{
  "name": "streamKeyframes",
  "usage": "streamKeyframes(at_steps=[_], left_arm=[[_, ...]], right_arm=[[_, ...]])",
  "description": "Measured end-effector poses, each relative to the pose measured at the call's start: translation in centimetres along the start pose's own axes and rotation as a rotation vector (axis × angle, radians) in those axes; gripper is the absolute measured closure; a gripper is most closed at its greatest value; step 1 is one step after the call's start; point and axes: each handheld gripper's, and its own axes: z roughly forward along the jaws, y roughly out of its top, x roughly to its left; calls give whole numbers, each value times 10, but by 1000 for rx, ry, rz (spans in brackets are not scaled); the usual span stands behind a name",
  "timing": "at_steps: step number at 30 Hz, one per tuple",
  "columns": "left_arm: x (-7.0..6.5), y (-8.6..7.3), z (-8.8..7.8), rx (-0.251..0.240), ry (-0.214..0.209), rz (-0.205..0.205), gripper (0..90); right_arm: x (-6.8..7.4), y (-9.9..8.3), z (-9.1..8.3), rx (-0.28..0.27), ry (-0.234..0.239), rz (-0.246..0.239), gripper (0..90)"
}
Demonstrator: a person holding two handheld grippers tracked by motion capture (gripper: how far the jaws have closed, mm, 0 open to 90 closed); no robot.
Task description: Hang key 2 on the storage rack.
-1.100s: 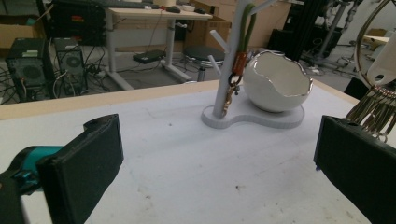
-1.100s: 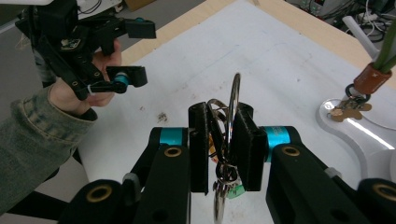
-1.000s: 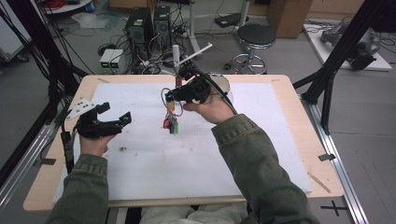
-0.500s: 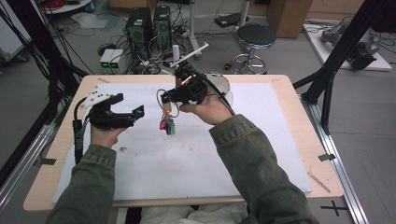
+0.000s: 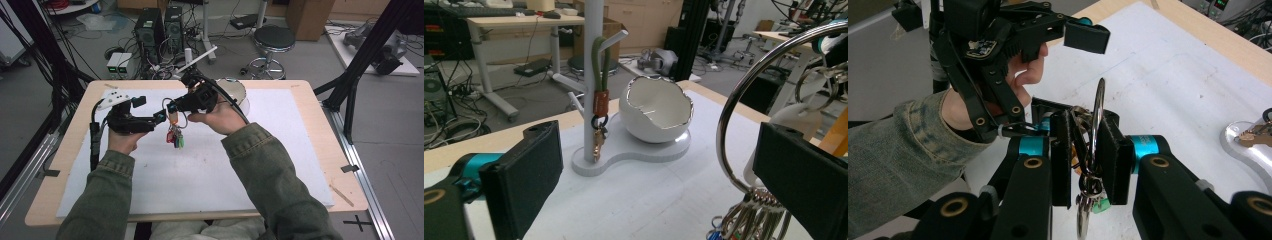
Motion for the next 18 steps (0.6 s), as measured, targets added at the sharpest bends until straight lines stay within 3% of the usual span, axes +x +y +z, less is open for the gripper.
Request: streamKeyframes(at_steps=[4, 14, 18], left_arm=[[-1, 1, 0, -20, -20, 0, 129], [0, 2, -4, -49, -65, -13, 423], [0, 3, -4, -61, -73, -56, 503]], right_arm=[[3, 2, 1, 9, 9, -9, 776], [7, 4, 9, 25, 24, -7, 775], [7, 5, 12, 30, 26, -3, 775]])
